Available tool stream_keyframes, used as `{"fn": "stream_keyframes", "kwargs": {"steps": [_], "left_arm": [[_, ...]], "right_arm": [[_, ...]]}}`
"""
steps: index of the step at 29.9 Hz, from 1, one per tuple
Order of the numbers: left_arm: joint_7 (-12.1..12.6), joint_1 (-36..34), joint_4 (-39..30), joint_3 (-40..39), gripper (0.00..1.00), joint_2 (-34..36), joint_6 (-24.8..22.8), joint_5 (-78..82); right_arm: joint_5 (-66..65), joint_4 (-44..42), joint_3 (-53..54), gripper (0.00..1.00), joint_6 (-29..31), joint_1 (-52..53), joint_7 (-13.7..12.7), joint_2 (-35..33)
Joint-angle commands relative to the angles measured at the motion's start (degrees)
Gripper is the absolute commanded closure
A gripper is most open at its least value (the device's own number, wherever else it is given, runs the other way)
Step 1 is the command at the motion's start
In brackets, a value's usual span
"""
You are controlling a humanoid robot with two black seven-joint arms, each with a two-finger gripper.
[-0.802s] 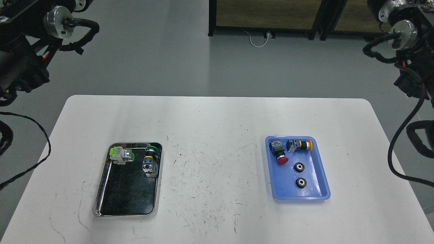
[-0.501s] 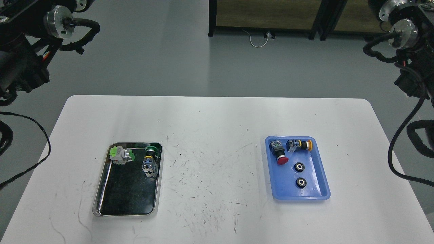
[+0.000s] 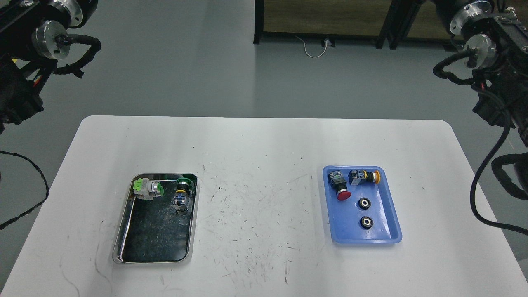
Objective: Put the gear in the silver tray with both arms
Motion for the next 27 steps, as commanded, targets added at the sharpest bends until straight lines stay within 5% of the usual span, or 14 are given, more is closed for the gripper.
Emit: {"fn": "stream_keyframes", "kwargs": {"steps": [1, 11, 18, 27], "left_arm": [[2.8, 0.3, -0.8, 0.1, 0.02, 2.2, -0.2, -1.1], [-1.4, 7.1, -14.0, 2.4, 0.02, 16.7, -14.8, 2.7], [-2.3, 13.4, -30.6, 3.0, 0.02, 26.9, -16.2, 8.0], [-3.2, 23.2, -41.5, 2.8, 0.02, 36.2, -18.4, 10.3]], "right_arm": [[-0.4, 7.2, -4.1, 0.01, 0.6, -0.8, -5.4, -2.3], [-0.2, 26.7, -14.9, 0.02, 9.8, -1.5, -6.5, -18.1], [-1.1, 36.5, -15.6, 0.02, 18.1, -8.9, -6.3, -25.1], [-6.8, 40.6, -16.1, 0.02, 22.7, -18.3, -6.2, -27.6]]}}
